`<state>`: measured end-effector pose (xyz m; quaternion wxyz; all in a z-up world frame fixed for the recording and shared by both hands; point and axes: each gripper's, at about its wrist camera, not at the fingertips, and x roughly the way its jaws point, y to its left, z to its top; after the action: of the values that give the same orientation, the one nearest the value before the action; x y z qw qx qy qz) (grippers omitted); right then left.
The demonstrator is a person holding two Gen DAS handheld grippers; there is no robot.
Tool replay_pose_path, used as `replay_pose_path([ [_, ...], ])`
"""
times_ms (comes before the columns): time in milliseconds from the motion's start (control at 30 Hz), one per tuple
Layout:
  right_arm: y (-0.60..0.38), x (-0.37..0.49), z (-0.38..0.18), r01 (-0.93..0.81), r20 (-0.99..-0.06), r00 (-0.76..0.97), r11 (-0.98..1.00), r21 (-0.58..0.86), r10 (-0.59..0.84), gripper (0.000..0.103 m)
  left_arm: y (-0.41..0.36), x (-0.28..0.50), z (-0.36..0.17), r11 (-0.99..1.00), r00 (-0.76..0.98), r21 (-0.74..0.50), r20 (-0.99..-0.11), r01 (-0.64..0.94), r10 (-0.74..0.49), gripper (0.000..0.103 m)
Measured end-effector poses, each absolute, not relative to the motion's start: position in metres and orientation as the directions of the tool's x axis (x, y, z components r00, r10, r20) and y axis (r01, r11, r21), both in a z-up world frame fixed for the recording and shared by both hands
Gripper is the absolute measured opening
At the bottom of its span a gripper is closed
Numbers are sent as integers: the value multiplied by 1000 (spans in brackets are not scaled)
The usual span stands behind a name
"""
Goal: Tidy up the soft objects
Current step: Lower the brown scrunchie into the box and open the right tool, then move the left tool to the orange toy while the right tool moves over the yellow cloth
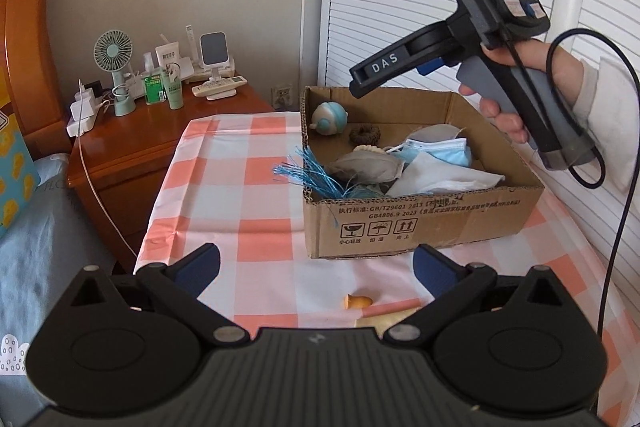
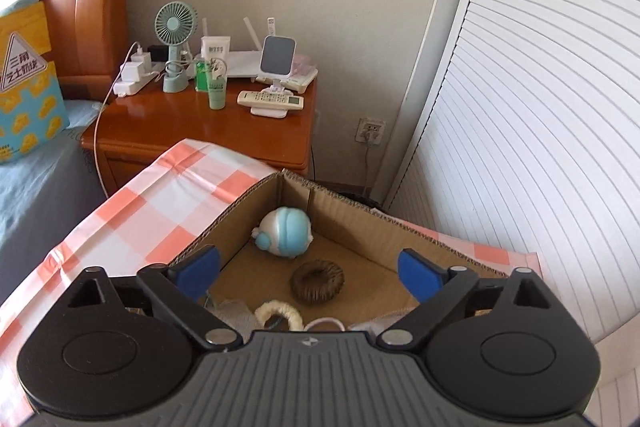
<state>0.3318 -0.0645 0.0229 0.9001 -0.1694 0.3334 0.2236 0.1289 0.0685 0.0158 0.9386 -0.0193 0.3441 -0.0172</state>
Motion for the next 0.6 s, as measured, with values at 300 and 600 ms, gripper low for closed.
replay_pose_path([
  [300, -86, 283, 38, -519, -674, 678, 840, -154, 295, 102, 66, 113, 26, 999, 783, -45, -620, 27, -49, 102],
  [600, -130, 215, 44, -492, -656, 696, 860, -136, 294, 103, 53, 97, 34, 998, 792, -27, -608, 55, -60, 102],
])
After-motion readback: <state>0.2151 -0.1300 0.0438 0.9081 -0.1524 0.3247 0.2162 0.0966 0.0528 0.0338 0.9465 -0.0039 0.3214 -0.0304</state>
